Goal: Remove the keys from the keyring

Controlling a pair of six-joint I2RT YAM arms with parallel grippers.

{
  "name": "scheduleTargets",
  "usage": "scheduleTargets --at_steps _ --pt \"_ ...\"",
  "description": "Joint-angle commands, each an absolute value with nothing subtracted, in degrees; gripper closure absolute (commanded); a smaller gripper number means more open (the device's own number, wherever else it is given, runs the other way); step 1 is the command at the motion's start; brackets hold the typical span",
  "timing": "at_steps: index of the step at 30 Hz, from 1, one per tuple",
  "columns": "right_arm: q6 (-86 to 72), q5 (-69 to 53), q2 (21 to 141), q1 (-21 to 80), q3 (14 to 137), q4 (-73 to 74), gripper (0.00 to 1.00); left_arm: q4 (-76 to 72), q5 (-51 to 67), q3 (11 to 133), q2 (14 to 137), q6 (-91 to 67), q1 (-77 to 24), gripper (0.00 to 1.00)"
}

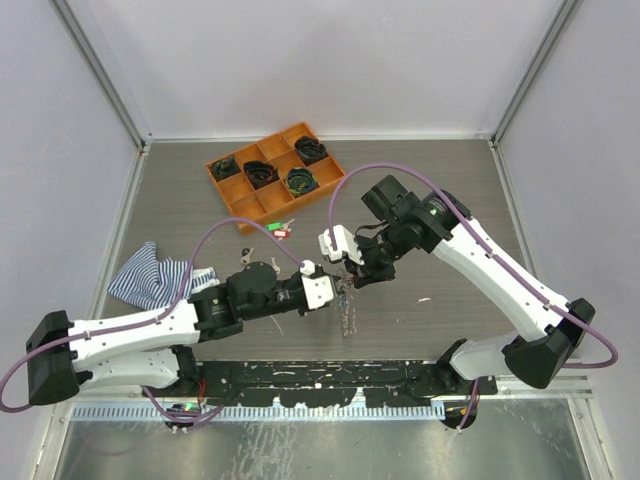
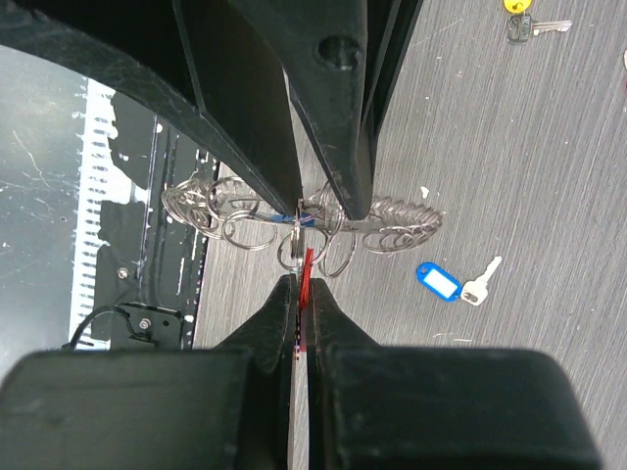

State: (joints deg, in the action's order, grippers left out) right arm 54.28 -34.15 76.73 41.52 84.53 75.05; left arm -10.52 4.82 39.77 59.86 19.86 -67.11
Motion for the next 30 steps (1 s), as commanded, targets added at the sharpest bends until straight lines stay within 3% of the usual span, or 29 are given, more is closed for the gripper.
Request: scheduleTargets --at_steps 1,15,24,30 --pt "54.21 -34.98 74.63 41.71 85.34 73.48 0.99 -15.62 5.9 42.8 60.37 17.97 -66.97 0.69" --pt "53.44 -33.95 74.46 41.73 85.0 72.71 0.99 -16.27 5.86 43.42 61.77 15.14 -66.93 0.78" --pt "52.39 -31.76 74.15 41.74 84.66 71.55 0.99 -15.77 5.88 43.59 60.58 13.46 -66.9 0.77" --pt "52.32 -32.05 74.18 41.72 84.99 71.7 0.99 -14.42 6.32 44.29 61.32 12.88 -66.9 0.91"
